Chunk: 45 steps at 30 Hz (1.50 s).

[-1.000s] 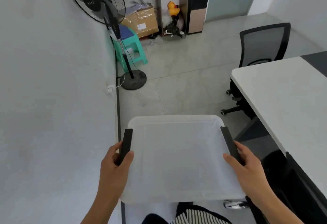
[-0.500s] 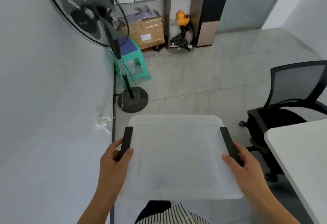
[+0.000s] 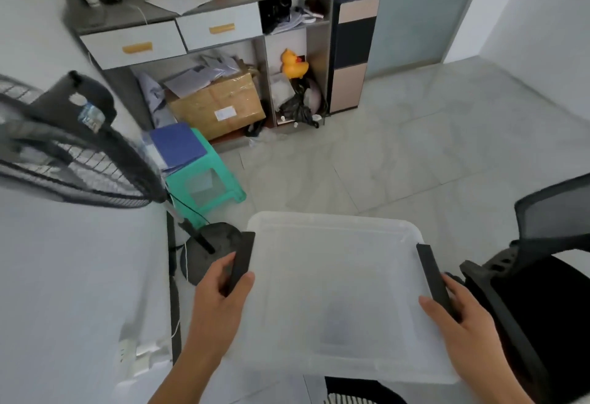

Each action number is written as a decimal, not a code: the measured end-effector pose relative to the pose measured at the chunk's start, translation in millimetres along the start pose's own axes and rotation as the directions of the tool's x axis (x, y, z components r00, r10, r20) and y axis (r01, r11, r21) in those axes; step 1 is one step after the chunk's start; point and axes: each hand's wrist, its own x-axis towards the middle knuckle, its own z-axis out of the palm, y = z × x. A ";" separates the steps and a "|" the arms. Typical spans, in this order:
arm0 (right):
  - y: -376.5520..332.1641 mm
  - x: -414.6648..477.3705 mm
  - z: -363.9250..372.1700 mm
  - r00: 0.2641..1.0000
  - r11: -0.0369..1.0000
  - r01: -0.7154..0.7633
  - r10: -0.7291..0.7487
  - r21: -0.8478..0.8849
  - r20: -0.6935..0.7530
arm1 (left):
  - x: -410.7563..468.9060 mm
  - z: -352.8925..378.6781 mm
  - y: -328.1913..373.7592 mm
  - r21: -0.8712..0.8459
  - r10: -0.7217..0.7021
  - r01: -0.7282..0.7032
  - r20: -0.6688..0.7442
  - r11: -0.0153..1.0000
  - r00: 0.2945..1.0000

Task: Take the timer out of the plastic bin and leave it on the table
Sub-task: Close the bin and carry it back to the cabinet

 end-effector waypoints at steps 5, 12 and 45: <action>-71.2 135.6 18.0 0.999 0.999 0.025 -0.024 -0.020 0.045 | 109.0 45.6 59.0 -0.041 -0.021 0.018 -0.075 0.999 0.997; -192.7 286.0 55.3 0.981 0.984 0.150 -0.136 -0.096 0.136 | 245.0 69.2 123.7 -0.118 -0.048 0.025 -0.197 0.993 0.979; -569.4 868.5 243.5 0.966 0.972 0.232 -0.236 0.047 0.104 | 892.5 182.1 417.3 -0.087 0.089 -0.107 -0.189 0.991 0.978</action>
